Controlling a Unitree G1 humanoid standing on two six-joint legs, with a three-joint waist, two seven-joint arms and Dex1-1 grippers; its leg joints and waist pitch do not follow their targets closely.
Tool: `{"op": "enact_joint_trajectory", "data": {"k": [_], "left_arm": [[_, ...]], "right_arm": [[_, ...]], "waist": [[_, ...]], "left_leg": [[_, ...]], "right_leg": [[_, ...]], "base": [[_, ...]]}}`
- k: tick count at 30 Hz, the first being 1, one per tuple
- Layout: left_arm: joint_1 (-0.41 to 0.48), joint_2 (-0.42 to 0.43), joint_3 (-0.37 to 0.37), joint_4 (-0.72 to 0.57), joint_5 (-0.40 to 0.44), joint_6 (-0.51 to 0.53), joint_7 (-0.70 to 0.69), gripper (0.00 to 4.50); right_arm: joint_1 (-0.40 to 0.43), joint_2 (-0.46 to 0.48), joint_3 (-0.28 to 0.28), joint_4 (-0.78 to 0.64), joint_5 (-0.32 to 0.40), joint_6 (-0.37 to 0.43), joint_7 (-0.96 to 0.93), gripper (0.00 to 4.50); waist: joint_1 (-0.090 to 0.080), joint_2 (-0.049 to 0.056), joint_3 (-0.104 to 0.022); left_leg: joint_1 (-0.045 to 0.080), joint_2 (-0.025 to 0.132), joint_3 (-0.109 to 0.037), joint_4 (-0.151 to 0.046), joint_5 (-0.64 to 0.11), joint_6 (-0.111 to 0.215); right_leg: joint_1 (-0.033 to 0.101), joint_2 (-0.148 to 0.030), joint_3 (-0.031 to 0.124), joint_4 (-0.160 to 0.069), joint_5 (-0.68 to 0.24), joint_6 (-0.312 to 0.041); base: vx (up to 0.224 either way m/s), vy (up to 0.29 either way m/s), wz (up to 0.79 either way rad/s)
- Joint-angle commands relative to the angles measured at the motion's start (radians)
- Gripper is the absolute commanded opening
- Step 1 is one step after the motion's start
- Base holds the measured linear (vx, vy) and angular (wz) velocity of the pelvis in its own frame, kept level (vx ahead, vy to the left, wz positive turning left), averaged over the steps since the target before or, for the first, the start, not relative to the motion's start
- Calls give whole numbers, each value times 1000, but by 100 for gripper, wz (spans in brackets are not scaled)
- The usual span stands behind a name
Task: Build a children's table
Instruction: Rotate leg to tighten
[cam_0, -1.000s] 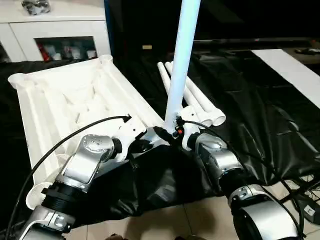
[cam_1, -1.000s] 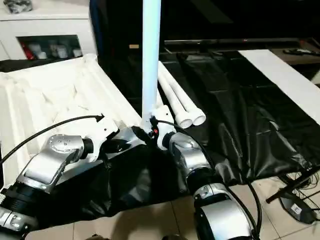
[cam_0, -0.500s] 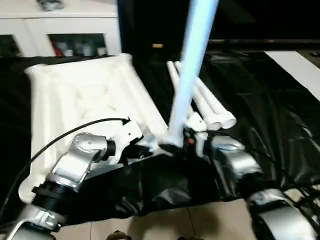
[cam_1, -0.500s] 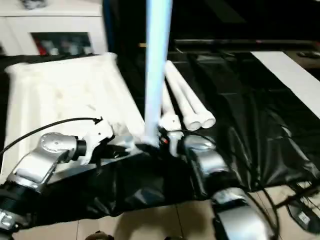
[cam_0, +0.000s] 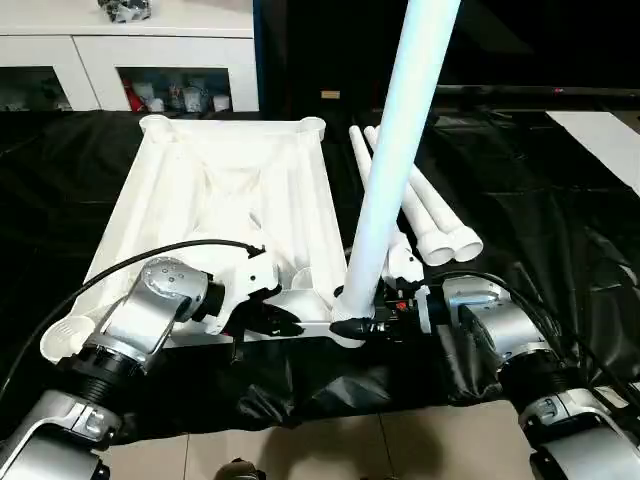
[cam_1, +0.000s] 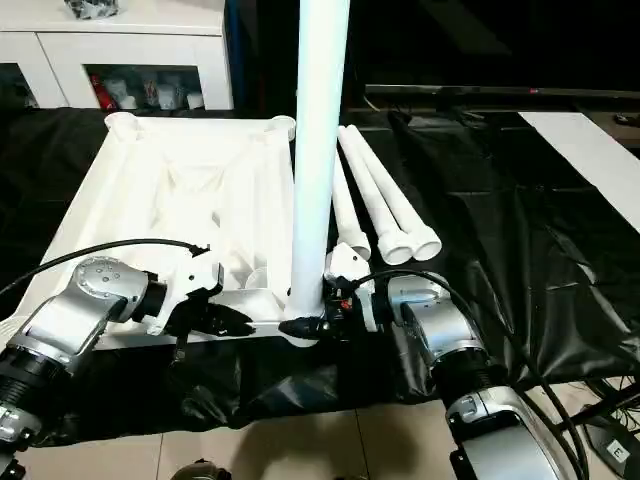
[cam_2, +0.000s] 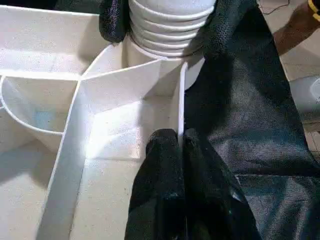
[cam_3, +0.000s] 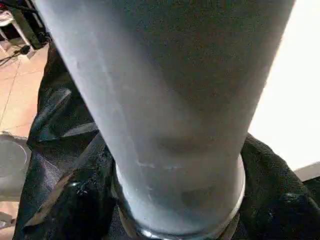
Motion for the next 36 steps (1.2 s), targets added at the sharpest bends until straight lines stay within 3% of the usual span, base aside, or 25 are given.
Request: {"op": "enact_joint_trajectory", "data": {"k": [1,3,5,7,9,10,13,15,16,19,20,22,24,26,27,32,33,35,36], "left_arm": [[-36,-15,12,-1,-11,-12,34,0],[-19,-26,27,-29,-19,7,64,0],[-13,-29,31,-40,-19,14,74,0],[14,-44,46,-88,-20,45,118,0],[28,-51,52,-117,-16,66,146,0],[33,-54,54,-126,-14,73,155,0],[52,-88,68,-180,-3,133,241,0],[61,-110,69,-206,0,157,279,0],[65,-118,68,-215,0,166,294,0],[74,-134,65,-234,-3,181,317,0],[76,-137,63,-243,-3,189,324,0],[78,-138,60,-251,-2,197,328,0],[74,-135,56,-247,1,193,324,0],[71,-132,53,-241,4,186,318,0],[68,-129,53,-234,6,182,314,0],[54,-111,47,-208,7,163,281,0],[43,-100,46,-185,6,143,258,0],[31,-85,42,-155,4,113,224,0],[24,-74,38,-133,2,85,199,0]], "right_arm": [[13,49,41,10,-6,9,-14,278],[-25,101,5,109,-51,-7,-222,278],[-39,117,-7,144,-67,-13,-298,277],[-88,173,-65,243,-67,11,-513,276],[-105,198,-87,273,-57,14,-580,275],[-110,206,-94,282,-54,14,-599,275],[-133,252,-110,322,-56,11,-710,275],[-142,275,-114,344,-57,8,-737,331],[-147,284,-117,357,-57,3,-744,331],[-161,299,-128,392,-55,-5,-755,355],[-167,301,-130,404,-57,-11,-759,364],[-171,294,-123,411,-69,-29,-765,375],[-169,277,-109,403,-79,-58,-734,375],[-163,267,-102,391,-80,-73,-700,375],[-159,258,-98,383,-82,-89,-668,375],[-134,222,-75,342,-85,-135,-541,375],[-114,197,-63,306,-71,-154,-446,375],[-87,166,-48,255,-51,-162,-343,375],[-69,145,-39,219,-37,-162,-272,375]], "waist": [[-6,11,-65],[-10,14,-64],[-27,12,-60],[-50,16,-56],[-72,17,-56],[-77,19,-58],[-85,19,-56],[-85,19,-55],[-85,13,-54],[-82,14,-52],[-84,15,-54],[-83,14,-55],[-80,19,-55],[-80,16,-56],[-77,25,-57],[-66,17,-62],[-63,18,-63],[-55,18,-66],[-43,20,-68]], "left_leg": [[19,47,-17,-80,-354,-5],[22,47,-19,-79,-370,-16],[19,41,-28,-81,-408,-34],[17,41,-38,-85,-451,-57],[14,39,-46,-85,-489,-62],[18,38,-45,-82,-500,-56],[22,41,-47,-84,-513,-49],[29,38,-46,-81,-532,-45],[31,37,-47,-79,-531,-43],[40,36,-42,-76,-536,-38],[31,35,-43,-78,-526,-34],[31,36,-42,-79,-521,-33],[31,37,-41,-80,-514,-30],[31,37,-38,-80,-511,-28],[31,38,-39,-80,-504,-27],[28,40,-27,-80,-446,-10],[27,39,-23,-79,-424,-2],[24,41,-18,-80,-382,12],[29,41,-14,-78,-361,26]], "right_leg": [[38,-81,56,-85,-455,-161],[33,-85,56,-88,-497,-152],[38,-85,46,-94,-572,-129],[38,-87,38,-99,-630,-103],[42,-87,29,-105,-658,-81],[41,-87,27,-113,-662,-73],[38,-85,23,-115,-619,-94],[32,-84,20,-120,-633,-88],[32,-85,18,-122,-641,-86],[23,-84,19,-128,-645,-83],[30,-84,20,-124,-633,-84],[29,-83,23,-121,-616,-88],[28,-83,26,-118,-599,-99],[28,-82,27,-118,-590,-102],[29,-82,30,-114,-567,-112],[31,-78,44,-98,-448,-165],[34,-76,45,-96,-427,-174],[37,-75,49,-90,-384,-184],[38,-73,50,-91,-358,-184]], "base": [[0,0,0],[0,0,0],[0,0,0],[0,0,0],[-31,18,-20],[-30,20,-21],[0,0,0],[0,0,0],[0,0,0],[0,0,0],[0,0,0],[0,0,0],[0,0,0],[0,0,0],[0,0,0],[0,0,0],[0,0,0],[0,0,0],[0,0,0]]}}
